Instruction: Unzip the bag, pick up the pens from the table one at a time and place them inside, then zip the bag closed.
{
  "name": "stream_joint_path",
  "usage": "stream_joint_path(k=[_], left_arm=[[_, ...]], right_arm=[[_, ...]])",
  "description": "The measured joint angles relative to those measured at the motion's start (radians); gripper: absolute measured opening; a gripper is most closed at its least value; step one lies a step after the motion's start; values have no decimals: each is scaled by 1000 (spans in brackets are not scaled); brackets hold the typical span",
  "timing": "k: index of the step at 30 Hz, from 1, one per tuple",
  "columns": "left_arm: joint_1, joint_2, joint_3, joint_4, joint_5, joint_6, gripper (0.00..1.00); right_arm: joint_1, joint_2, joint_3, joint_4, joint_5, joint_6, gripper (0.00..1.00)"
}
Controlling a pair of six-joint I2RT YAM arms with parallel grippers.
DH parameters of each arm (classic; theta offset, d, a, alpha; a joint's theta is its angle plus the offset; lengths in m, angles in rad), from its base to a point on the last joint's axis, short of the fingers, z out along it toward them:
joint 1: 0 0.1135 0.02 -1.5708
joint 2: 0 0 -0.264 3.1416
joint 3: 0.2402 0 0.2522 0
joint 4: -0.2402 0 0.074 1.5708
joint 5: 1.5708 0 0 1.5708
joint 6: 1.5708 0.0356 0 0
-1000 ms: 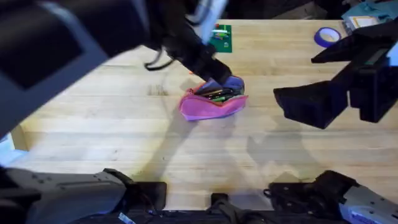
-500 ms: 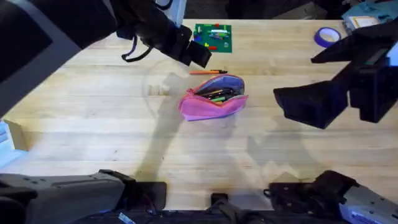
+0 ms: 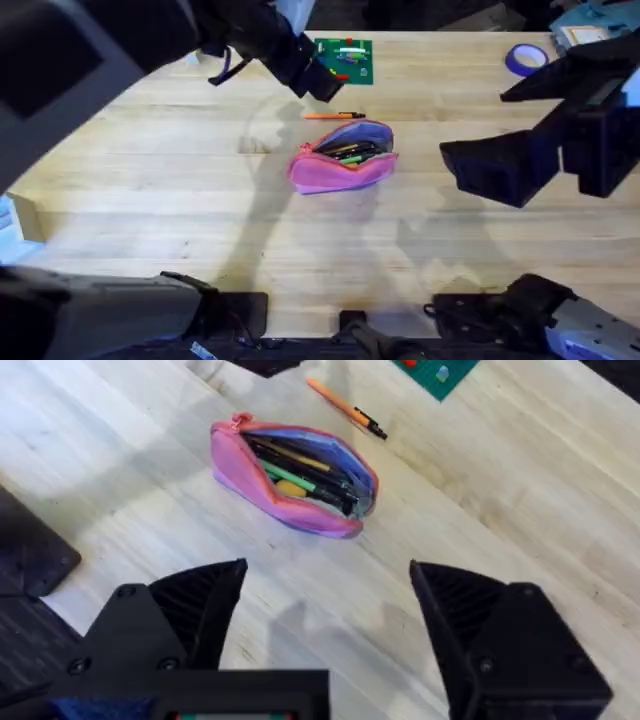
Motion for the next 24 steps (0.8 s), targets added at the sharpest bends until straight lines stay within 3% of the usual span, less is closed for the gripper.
stream_joint_path(k=[9,24], left_arm=[[0,101,0,71,48,139,993],[0,243,0,74,58,171,994]], right_arm=[[0,0,0,0,0,0,997],[0,0,0,0,0,0,998]])
